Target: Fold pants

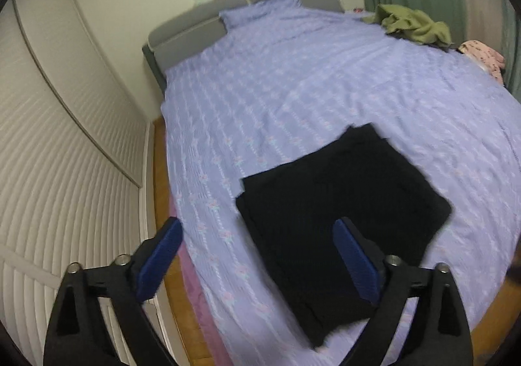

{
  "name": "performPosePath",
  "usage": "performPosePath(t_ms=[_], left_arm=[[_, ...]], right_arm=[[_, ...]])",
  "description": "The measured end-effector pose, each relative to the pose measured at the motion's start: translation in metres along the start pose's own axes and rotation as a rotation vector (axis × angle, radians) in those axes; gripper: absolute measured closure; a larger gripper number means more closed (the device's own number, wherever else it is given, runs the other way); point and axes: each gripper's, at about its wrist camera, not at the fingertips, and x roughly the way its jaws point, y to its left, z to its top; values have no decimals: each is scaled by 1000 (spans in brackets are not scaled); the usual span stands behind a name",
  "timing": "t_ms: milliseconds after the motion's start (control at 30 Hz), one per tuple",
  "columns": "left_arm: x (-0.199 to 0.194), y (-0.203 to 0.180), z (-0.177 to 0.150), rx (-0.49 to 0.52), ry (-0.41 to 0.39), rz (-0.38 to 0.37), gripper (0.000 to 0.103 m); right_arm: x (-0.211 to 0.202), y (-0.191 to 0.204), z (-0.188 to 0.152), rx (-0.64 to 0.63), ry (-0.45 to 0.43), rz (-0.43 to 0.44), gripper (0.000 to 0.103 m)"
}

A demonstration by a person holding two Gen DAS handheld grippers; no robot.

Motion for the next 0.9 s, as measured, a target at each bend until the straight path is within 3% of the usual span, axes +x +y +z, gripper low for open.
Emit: performPosePath(t_ms=[133, 467, 633, 900], left_arm=[[-62, -64, -6, -27, -35, -8, 3], [-193, -233, -16, -224, -109, -32, 0], [-233, -296, -21, -254, -128, -9, 0], [-267, -355, -22, -255, -144, -9, 0]], right_arm=[[-52, -50, 4, -42, -84, 13, 18], [-178, -177, 22, -317, -235, -28, 16], [-221, -231, 21, -380, -288, -53, 16], [-258, -293, 19, -314, -339, -46, 16]])
